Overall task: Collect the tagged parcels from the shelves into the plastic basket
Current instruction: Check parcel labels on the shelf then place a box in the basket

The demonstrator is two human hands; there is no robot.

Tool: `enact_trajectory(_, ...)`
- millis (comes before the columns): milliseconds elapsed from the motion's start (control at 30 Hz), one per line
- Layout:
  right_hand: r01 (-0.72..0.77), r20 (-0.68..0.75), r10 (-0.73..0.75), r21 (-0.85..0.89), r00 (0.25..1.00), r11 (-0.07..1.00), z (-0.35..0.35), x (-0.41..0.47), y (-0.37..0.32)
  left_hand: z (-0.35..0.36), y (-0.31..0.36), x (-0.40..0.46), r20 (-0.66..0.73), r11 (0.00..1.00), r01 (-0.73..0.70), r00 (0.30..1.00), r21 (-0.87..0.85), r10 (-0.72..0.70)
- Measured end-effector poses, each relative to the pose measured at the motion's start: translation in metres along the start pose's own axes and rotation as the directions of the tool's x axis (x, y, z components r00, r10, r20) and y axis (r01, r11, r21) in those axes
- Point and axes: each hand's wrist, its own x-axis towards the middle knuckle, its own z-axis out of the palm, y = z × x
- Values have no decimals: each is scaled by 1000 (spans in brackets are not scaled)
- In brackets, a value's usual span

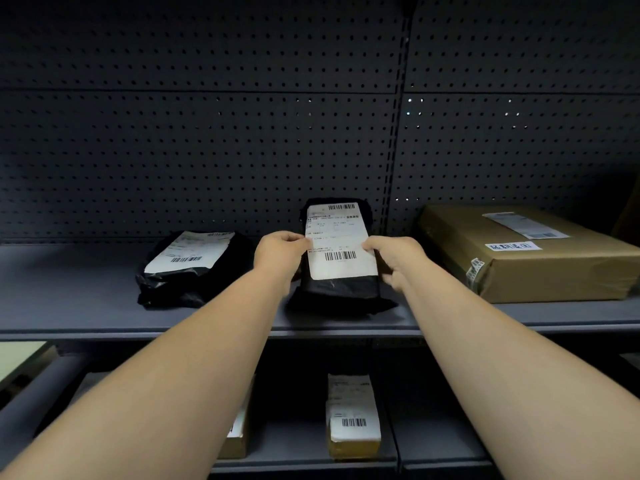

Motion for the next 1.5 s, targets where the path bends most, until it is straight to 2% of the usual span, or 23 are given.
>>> enact_trajectory(233,-112,41,116,-92,992,990,-1,15,4,6,-6,14,43,993,85,995,87,-89)
enact_trajectory(700,-177,38,188,-193,981,965,3,33,12,11,-20,29,51,972,194,978,131,-202)
enact_trajectory(867,-156,27,168,-252,985,955,2,32,10,13,-22,31,30,966,181,981,182,-190)
enact_trajectory(933,-99,-1,104,-300,995,949,3,31,6,13,-18,32,14,947,153,987,281,-163)
enact_trajectory(1000,22,-43,-45,-431,998,902,2,35,3,13,-14,33,2,876,54,998,480,-63)
enact_trajectory(1067,158,-3,-206,-632,979,759,0,35,0,13,-9,30,15,784,-65,997,618,71)
enact_trajectory(1133,255,62,-317,-746,946,615,-2,32,-4,13,-5,25,45,693,-170,980,701,195)
enact_trajectory(1233,343,139,-426,-825,894,450,-6,26,-7,17,0,18,115,464,-287,924,838,364)
enact_trajectory(1300,381,190,-481,-861,856,338,-8,24,-8,19,4,14,173,339,-337,885,878,431)
enact_trajectory(1367,397,225,-514,-883,828,252,-10,20,-8,20,5,10,226,263,-377,857,888,463)
enact_trajectory(1500,399,245,-552,-900,797,177,-15,8,-7,22,7,0,281,195,-413,832,890,479)
